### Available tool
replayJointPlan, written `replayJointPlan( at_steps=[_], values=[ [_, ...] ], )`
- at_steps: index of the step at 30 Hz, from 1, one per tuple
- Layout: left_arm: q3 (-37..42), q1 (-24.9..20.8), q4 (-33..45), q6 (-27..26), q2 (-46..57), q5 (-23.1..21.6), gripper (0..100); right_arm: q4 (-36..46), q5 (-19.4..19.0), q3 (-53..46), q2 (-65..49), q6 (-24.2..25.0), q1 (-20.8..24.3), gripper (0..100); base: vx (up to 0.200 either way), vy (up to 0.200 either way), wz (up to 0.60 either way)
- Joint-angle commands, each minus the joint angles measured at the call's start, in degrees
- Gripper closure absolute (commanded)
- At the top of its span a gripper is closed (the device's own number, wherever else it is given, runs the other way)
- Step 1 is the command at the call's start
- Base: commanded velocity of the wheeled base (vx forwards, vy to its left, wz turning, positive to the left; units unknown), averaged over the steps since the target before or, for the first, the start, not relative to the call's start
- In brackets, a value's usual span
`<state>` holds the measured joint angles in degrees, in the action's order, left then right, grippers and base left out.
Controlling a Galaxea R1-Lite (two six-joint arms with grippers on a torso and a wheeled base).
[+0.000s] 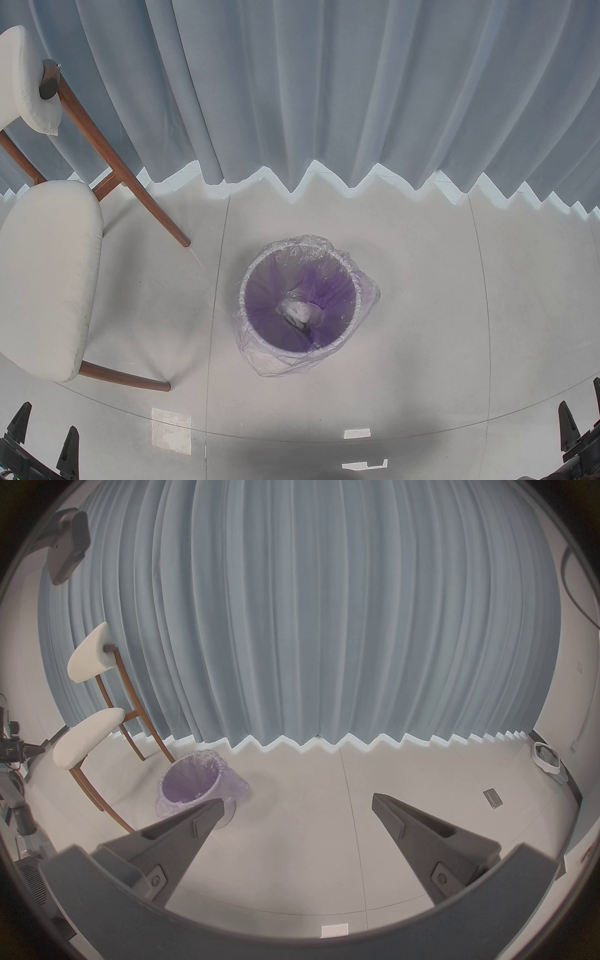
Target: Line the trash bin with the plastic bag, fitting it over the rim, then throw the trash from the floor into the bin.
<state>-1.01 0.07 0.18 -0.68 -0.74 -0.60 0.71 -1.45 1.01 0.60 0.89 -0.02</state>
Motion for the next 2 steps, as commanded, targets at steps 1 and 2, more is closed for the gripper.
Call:
replayJointPlan(
  at_steps=[1,2],
  values=[
    [0.75,0.01,-0.01,-0.02,0.74,-0.02,0,0.00,-0.04,-0.66,-0.42,-0.01,0.02,0,0.000,0.000,0.00],
    [0.75,0.01,-0.01,-0.02,0.74,-0.02,0,0.00,-0.04,-0.66,-0.42,-0.10,-0.06,0,0.000,0.000,0.00]
  ],
)
